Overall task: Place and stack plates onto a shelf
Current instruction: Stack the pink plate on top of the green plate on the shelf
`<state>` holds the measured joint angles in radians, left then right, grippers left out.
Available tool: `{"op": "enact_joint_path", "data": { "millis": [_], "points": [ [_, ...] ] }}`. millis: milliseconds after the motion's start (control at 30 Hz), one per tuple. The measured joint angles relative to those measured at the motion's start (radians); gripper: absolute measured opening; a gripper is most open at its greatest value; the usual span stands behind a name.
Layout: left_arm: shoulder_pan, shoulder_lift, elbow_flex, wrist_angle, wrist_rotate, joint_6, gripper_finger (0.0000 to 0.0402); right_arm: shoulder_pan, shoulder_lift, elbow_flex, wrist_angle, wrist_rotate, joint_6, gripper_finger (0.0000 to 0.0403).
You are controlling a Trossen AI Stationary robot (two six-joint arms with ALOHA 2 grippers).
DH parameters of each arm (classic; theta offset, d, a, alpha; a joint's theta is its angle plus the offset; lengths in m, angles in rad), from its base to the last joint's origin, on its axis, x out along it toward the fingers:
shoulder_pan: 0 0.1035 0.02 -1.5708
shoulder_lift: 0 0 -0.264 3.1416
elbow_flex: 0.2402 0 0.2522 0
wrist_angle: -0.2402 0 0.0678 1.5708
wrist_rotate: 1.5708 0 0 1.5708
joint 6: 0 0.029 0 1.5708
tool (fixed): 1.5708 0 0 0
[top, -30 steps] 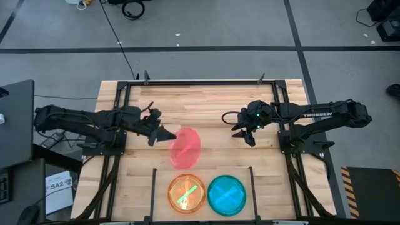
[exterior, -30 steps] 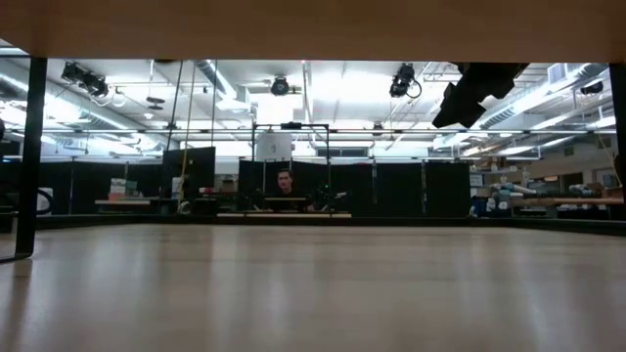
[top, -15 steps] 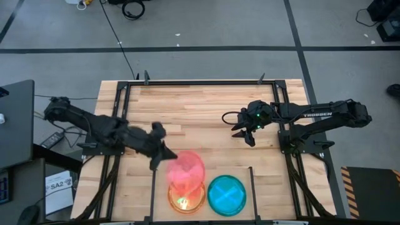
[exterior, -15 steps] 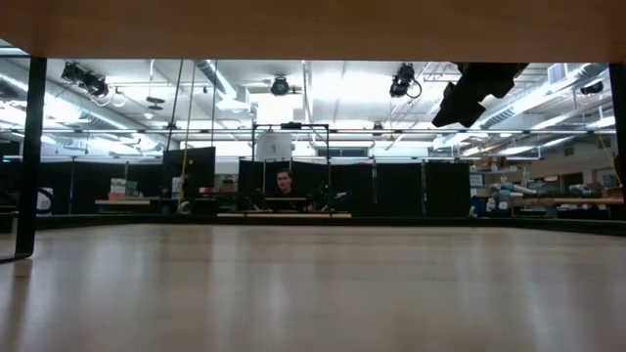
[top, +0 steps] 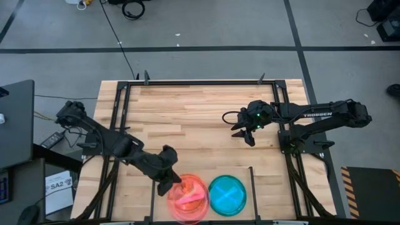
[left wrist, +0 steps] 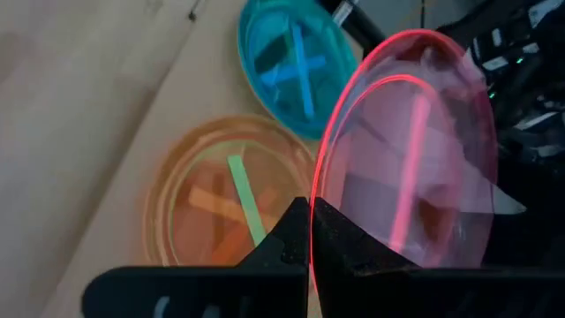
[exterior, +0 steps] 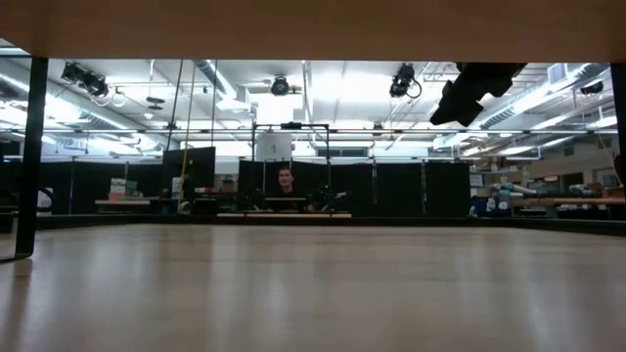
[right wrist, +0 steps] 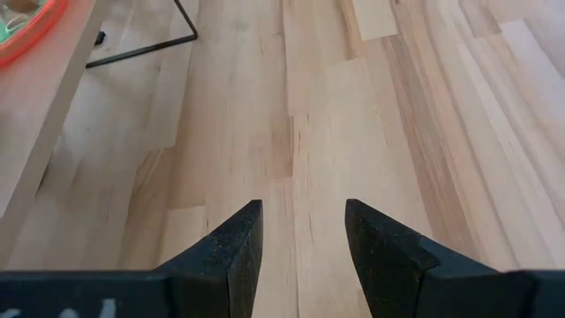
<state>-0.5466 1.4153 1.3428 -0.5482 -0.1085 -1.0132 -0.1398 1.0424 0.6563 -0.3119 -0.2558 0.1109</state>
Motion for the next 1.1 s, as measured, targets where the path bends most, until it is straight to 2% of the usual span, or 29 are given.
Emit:
{"op": "enact_joint_path", "data": {
  "millis": [533, 933, 1100],
  "points": [
    [-0.006, 0.018, 0.005, -0.198, -0.011, -0.13, 0.0005, 0.0, 0.0, 0.0, 0.004, 0.0, -0.002, 0.0169],
    [-0.006, 0.042, 0.005, -0.201, -0.01, -0.162, 0.0006, 0.0, 0.0, 0.0, 0.004, 0.0, -0.002, 0.0169],
    [0.0, 0.083, 0.004, -0.196, 0.027, -0.162, 0.0007, 0.0, 0.0, 0.0, 0.004, 0.0, -0.002, 0.0169]
  ]
}}
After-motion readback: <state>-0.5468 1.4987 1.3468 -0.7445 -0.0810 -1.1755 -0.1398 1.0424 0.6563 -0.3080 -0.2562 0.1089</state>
